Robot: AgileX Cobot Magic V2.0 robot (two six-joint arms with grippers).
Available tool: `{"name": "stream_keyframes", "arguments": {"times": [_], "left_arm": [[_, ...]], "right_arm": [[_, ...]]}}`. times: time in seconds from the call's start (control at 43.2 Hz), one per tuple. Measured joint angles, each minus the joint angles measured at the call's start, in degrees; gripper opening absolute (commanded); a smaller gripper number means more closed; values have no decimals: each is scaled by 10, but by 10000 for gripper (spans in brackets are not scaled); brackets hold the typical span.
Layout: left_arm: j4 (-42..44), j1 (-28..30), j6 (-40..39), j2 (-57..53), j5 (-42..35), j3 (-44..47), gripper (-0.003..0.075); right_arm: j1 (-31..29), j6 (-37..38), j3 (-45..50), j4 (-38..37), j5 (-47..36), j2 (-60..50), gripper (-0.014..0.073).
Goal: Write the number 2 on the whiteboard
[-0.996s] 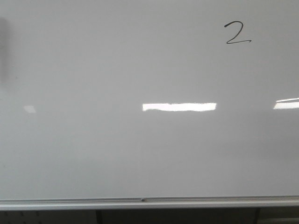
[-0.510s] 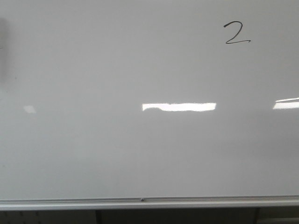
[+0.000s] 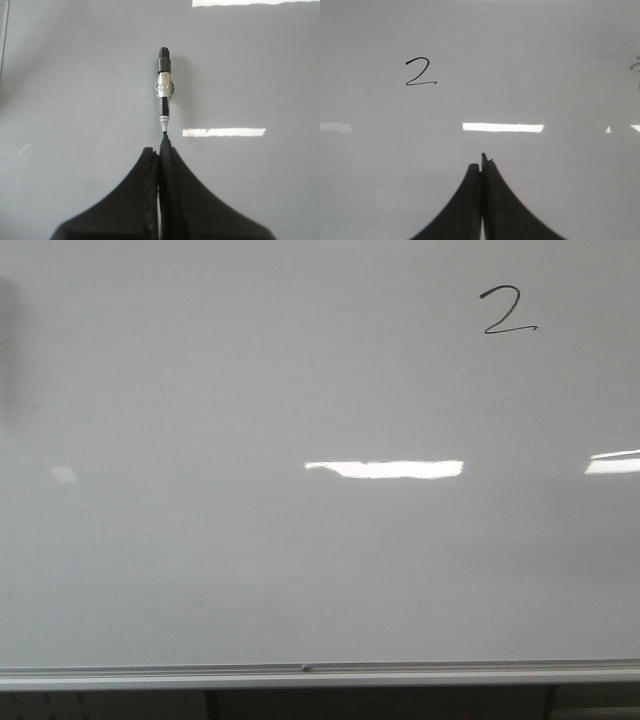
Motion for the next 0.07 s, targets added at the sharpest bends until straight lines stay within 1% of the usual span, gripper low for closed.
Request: {"name": "stream_keyframes", "arguments": {"times": [0.07], "left_arm": [[0, 0, 0, 0, 0, 0, -20]], "right_arm": [[0, 0, 0, 0, 0, 0, -66]]}}
